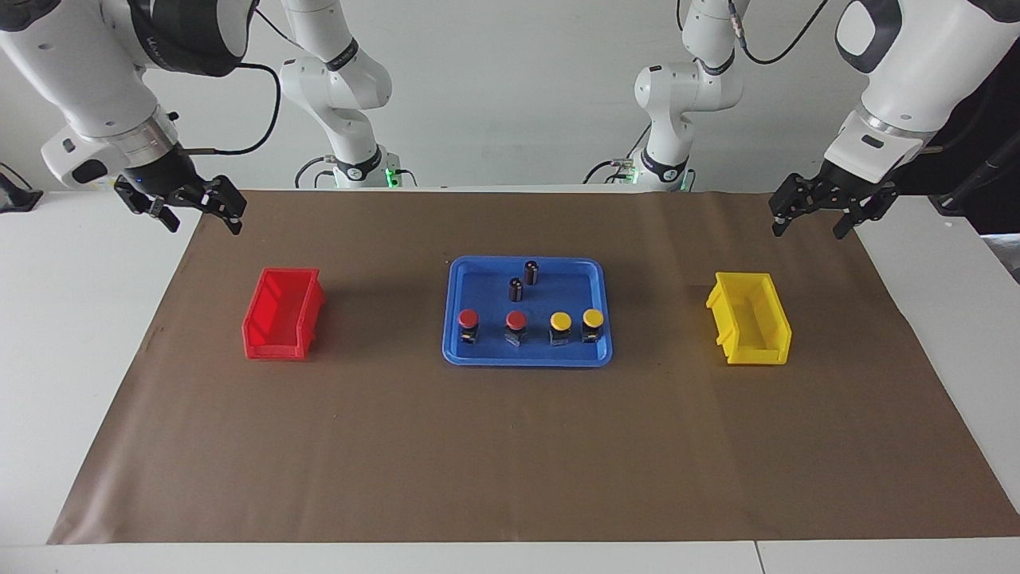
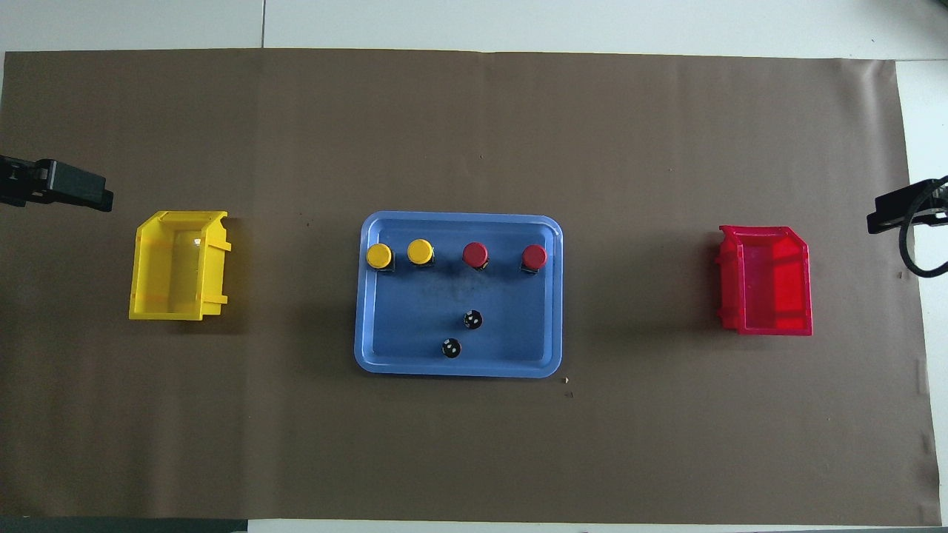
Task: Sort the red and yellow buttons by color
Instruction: 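Reach the right gripper to the red buttons in the blue tray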
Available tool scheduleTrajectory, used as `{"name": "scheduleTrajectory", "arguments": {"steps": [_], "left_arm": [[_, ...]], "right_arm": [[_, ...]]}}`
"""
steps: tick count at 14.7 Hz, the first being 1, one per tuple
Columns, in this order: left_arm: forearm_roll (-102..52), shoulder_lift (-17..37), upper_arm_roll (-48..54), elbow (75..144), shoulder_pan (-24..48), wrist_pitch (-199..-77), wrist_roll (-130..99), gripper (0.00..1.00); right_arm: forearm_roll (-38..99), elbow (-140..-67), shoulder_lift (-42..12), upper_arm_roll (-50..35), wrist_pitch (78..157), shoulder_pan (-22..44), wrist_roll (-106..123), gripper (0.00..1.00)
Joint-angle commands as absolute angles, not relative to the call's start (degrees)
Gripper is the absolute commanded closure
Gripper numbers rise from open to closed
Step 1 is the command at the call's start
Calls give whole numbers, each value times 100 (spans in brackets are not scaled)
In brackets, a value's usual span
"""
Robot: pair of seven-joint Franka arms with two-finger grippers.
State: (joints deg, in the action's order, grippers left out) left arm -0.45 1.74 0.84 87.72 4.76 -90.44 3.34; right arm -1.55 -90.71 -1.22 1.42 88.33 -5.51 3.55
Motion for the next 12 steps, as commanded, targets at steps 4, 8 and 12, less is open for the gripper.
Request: {"name": "scheduleTrajectory", "arguments": {"steps": [4,8,12], "left_arm": [[-202,44,105,8921,396,-9053,413,0],[-202,44,105,8921,396,-9053,404,0],[-202,44,105,8921,404,-9053,404,0]], "right_arm": [[-167,-9026,-132,132,8851,-562,431,0],[-167,-9061,-123,132,8859,-440,413,0],[-150,-8991,-149,132,8886,-63,361,0]]}}
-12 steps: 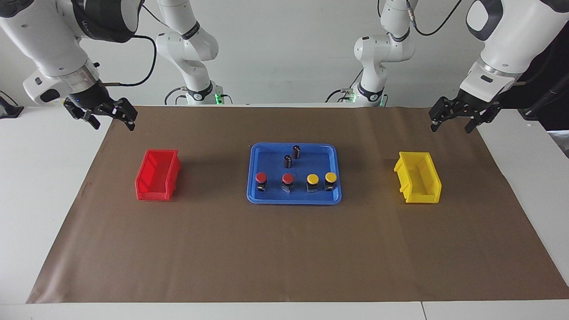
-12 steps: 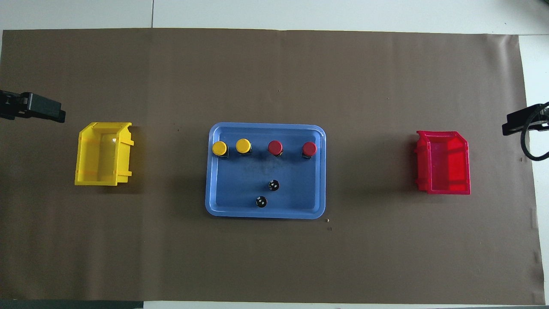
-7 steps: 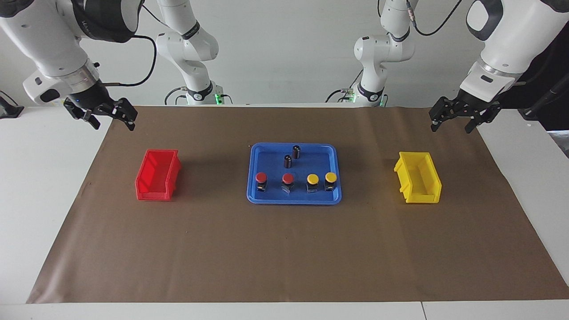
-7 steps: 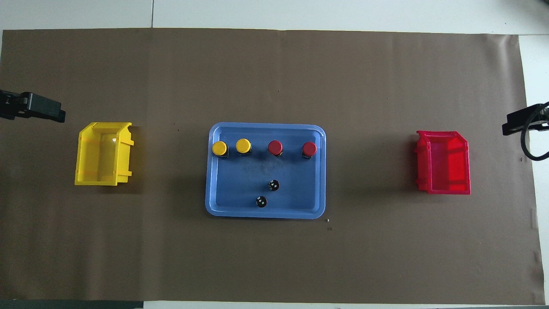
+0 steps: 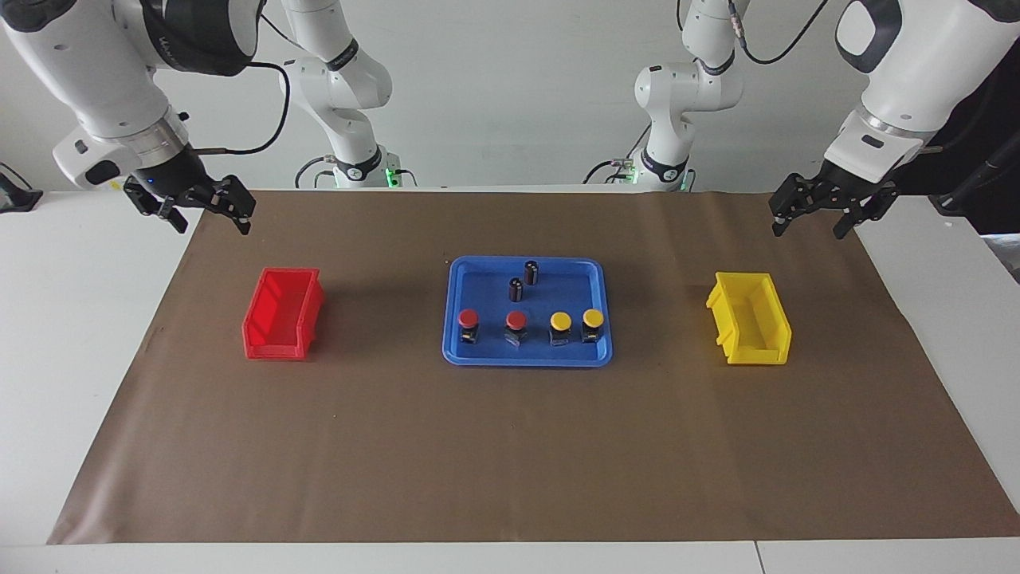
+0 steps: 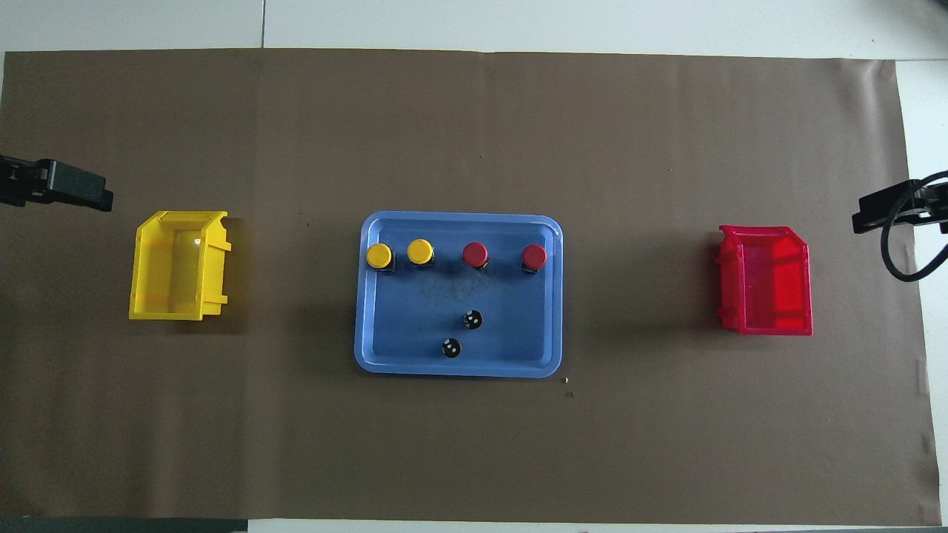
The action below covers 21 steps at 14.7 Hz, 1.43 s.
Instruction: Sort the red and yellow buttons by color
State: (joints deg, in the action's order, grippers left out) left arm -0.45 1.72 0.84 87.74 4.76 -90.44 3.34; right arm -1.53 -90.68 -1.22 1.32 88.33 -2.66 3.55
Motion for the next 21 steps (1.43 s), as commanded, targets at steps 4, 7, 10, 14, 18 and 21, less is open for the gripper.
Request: {"name": "scheduleTrajectory", "arguments": {"steps": [4,7,10,14,18,21], "left_arm": [[-202,44,105,8921,404,-9053,404,0],[-202,44,105,8921,404,-9053,404,0],[-202,44,105,8921,396,-9053,404,0],[-202,44,105,8921,404,-9053,404,0],[-202,44,105,8921,396,-9053,404,0],[-202,44,105,8921,396,-9053,404,0]], "right_arm": [[-132,-8877,-491,123,9272,1394,-1542,0],[-44,-8665,-1264,123,10253,2248,-2607,0],[-44,-9357,-1275,114,11142,2539,-2795,0],[-105,-10289,-1318,114,12082,2829,-3251,0],[-105,-10836,-1388,114,12734,2865,-3313,0],[-105,-10951,-1537,114,12981,2944,-3349,0]]}}
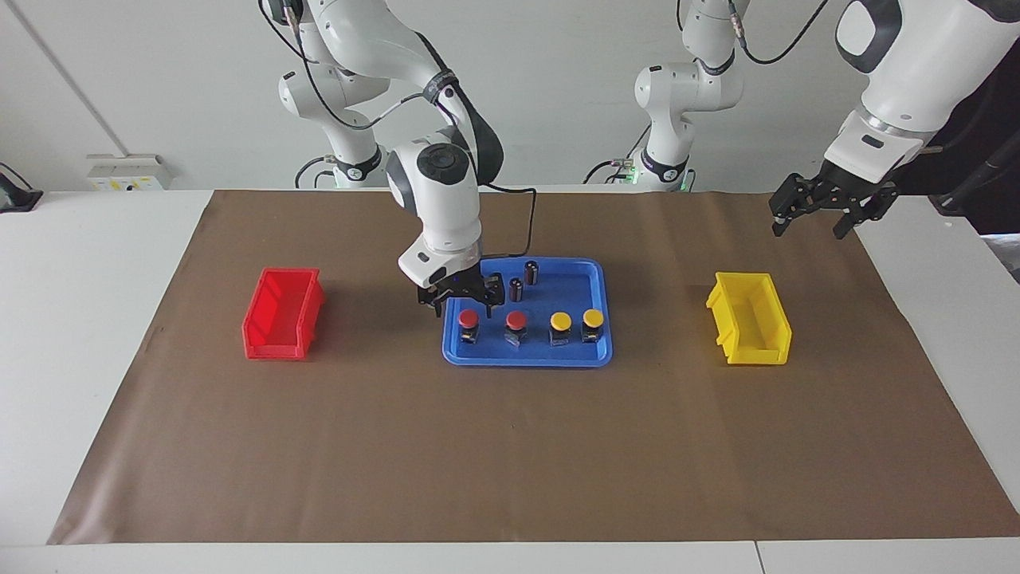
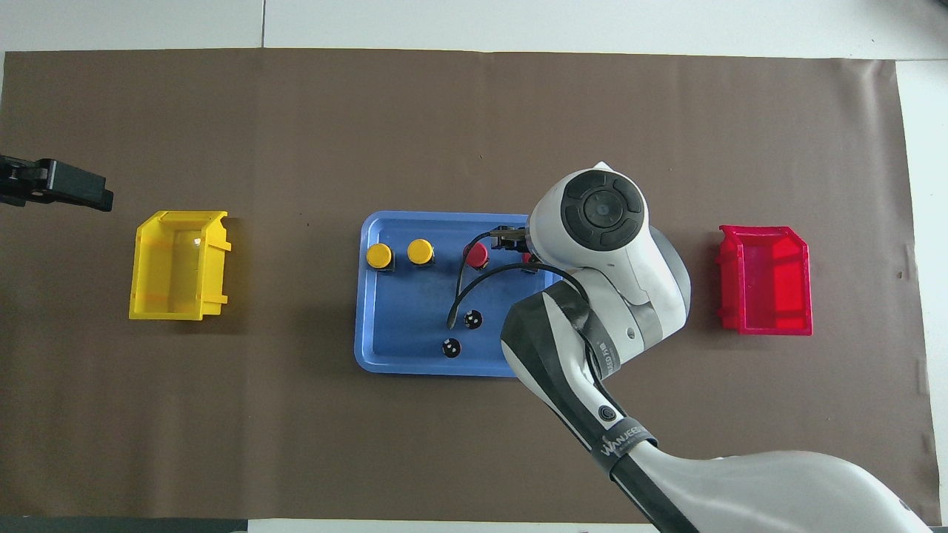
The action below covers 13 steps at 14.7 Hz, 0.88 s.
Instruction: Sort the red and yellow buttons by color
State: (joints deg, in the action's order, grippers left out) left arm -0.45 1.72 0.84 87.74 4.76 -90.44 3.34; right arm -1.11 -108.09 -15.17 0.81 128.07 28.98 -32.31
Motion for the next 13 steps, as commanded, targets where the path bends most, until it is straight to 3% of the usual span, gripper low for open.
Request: {"name": "scheduleTrajectory", "arguments": {"steps": [1,6,9,13], "left_arm": [[-202,44,105,8921,396,-9053,404,0],[-202,44,105,8921,404,-9053,404,0],[-202,44,105,8921,396,-9053,378,0],[-202,35,149,8921,492,-9026,387,0]], "right_arm": [[-105,-10960,-1564,114,13008,2927,-3323,0],[-114,-11013,-1802,114,13324,2979,-3349,10],[-114,-11013,-1793,114,13254,2980,-3340,37],[-114,-10829,-1793,114,12781,2988,-3340,84]]}}
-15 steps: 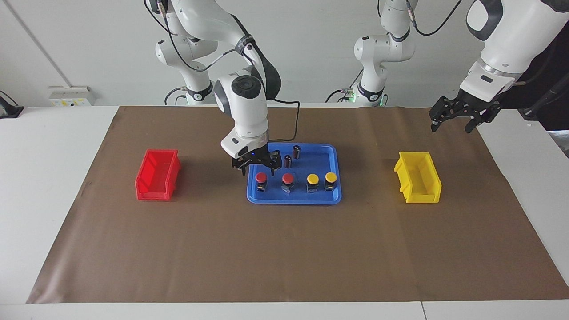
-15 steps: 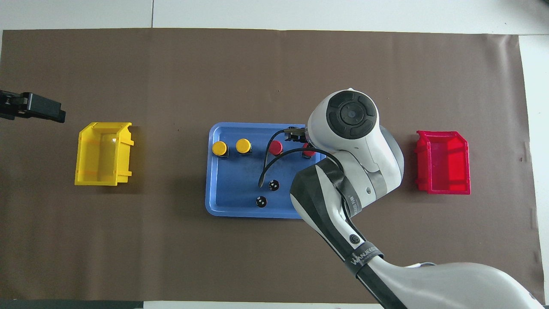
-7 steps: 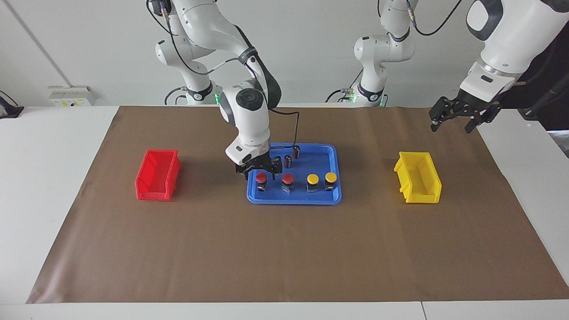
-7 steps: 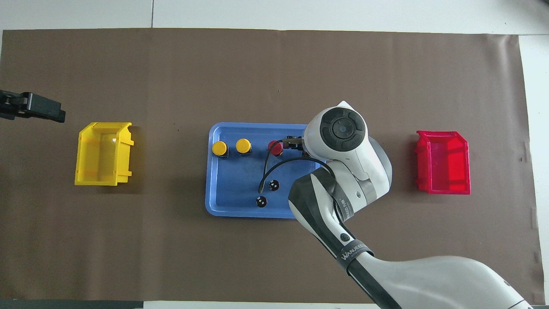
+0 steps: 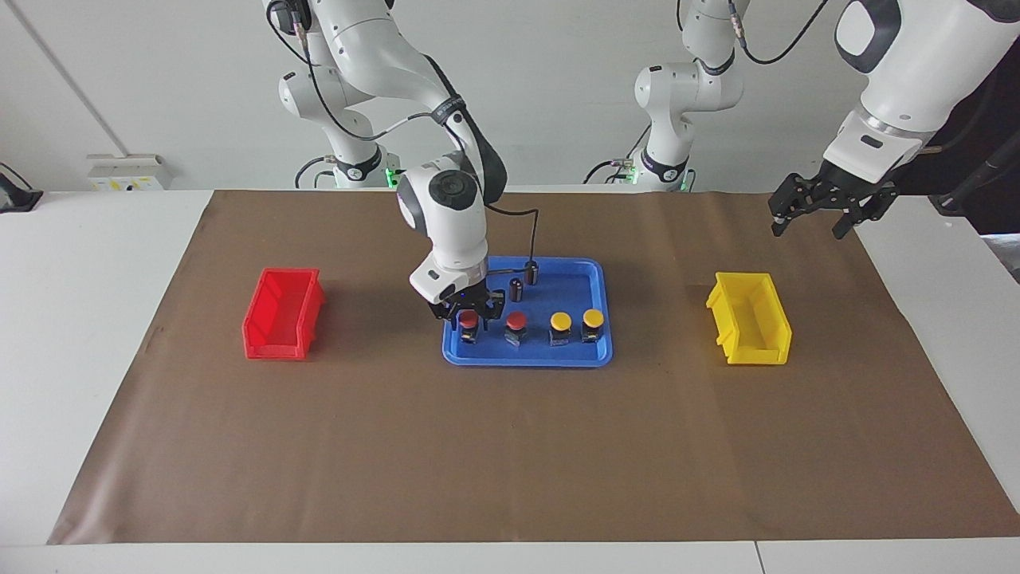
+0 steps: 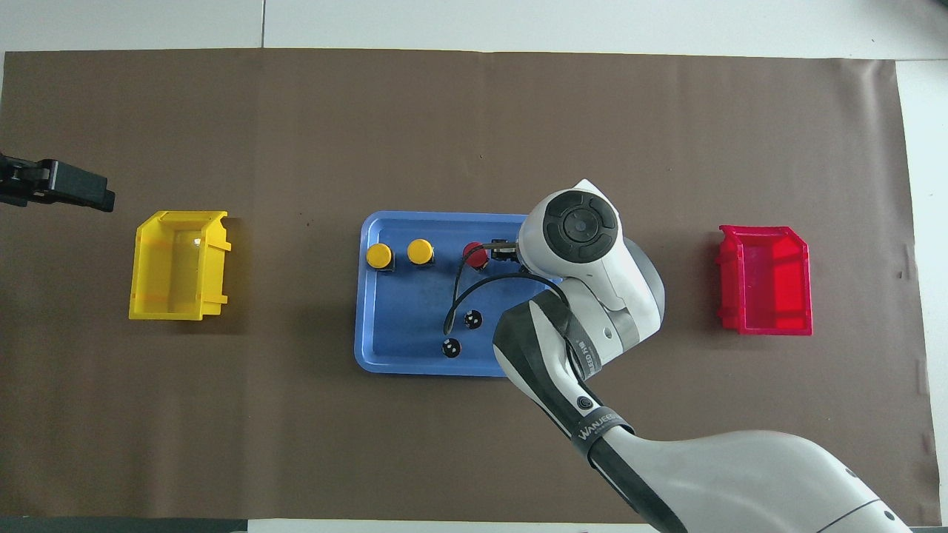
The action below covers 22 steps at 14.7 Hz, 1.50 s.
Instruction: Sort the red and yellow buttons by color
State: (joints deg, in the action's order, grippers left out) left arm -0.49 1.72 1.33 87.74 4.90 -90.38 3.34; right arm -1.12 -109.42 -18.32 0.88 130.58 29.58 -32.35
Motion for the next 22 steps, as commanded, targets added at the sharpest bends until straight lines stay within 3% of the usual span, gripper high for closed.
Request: {"name": "scheduleTrajectory", "arguments": {"steps": [1,3,5,7,10,12,16,19,22], "left_arm": [[-167,53,123,8912,423,-9070,369,0],[-184,18,123,9025,492,-9210,230,0],[-193,-341,184,10057,867,-10382,-497,0],[-185,-405,176,10966,1605,-11492,-1366,0],[86,182,176,11074,2405,-11942,-2554,0],[395,639,185,11065,2793,-12294,-2995,1],[396,1080,185,11127,3015,-12663,-3120,10],[396,1230,185,11197,3050,-12876,-3182,19],[396,1327,185,11197,3093,-12885,-3182,20]], "right_arm": [[-106,-10698,-1793,114,12614,2988,-3357,88],[-105,-10216,-1714,114,12018,2901,-3279,88],[-27,-10002,-1286,132,11437,2516,-2676,88],[0,-10299,-645,132,10814,1840,-1570,88],[0,-11142,244,141,10679,847,-198,88],[0,-11608,517,149,10748,223,489,88],[0,-12593,826,158,11714,-579,1415,88],[9,-12989,905,158,12126,-598,1389,88],[9,-13104,792,149,12365,-554,1275,88]]}}
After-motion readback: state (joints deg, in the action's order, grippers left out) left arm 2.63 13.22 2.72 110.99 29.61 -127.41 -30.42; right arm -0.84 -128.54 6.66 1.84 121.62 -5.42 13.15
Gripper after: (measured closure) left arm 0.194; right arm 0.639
